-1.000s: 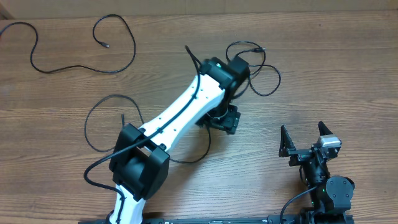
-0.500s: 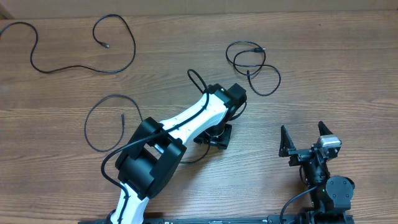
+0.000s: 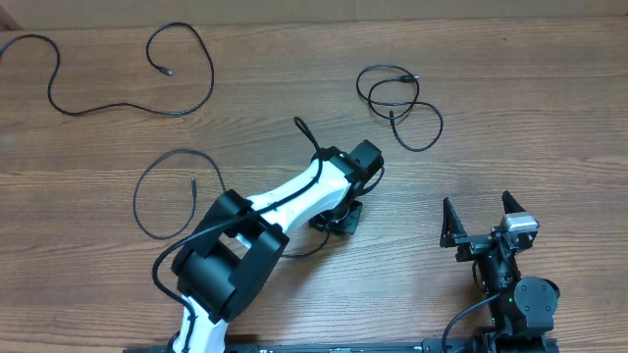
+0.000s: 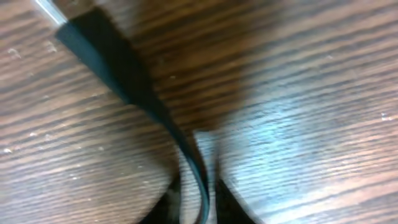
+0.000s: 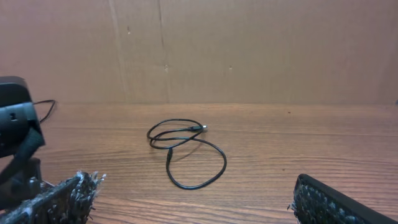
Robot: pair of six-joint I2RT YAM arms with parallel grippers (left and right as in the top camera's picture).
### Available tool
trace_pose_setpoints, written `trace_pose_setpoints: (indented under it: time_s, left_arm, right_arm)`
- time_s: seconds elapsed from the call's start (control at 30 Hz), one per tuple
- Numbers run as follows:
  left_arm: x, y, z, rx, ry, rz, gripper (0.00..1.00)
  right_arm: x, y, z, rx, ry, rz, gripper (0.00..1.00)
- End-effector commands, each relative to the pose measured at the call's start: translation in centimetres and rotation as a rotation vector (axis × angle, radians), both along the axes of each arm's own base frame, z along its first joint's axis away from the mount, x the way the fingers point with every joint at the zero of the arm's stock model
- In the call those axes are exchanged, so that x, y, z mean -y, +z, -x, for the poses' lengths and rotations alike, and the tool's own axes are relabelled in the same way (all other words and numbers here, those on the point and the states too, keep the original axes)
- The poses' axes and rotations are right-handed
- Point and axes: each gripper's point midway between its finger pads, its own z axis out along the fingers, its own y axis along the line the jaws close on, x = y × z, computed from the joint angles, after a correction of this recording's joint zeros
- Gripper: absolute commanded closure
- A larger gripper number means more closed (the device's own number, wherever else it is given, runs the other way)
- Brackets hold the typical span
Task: Untangle cables
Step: 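Grasp a cable strand and pull it leftward with the left gripper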
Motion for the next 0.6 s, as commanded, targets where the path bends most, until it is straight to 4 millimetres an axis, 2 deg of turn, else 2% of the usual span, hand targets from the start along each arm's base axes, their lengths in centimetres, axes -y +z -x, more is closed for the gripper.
trace_pose_setpoints:
  time_s: [0.0, 0.1, 0.23, 0.33, 0.57]
  left_arm:
    - [-3.6, -4.0, 1.4, -0.075, 0.024, -0.098, 0.96]
    - [-5.0, -4.3, 1.1, -0.087, 0.064, -0.108, 0.96]
    - [-7.9, -4.3, -0.6, -0.064, 0.134, -0.15, 0.96]
    - [-10.9, -4.1, -2.2, -0.059, 0.222, -0.174, 0.96]
    - [-18.2, -3.0, -4.3, -0.098, 0.446, -0.209, 0.96]
  right_arm:
    - [0.2, -0.2, 0.0, 0.003, -0.011, 0.005, 0.0]
    - [0.2, -0.2, 0.0, 0.003, -0.011, 0.005, 0.0]
    - [0.2, -0.2, 0.0, 0.003, -0.011, 0.005, 0.0]
    - [0.2, -0.2, 0.0, 0.003, -0.011, 0.005, 0.0]
    - [0.2, -0.2, 0.0, 0.003, -0.011, 0.005, 0.0]
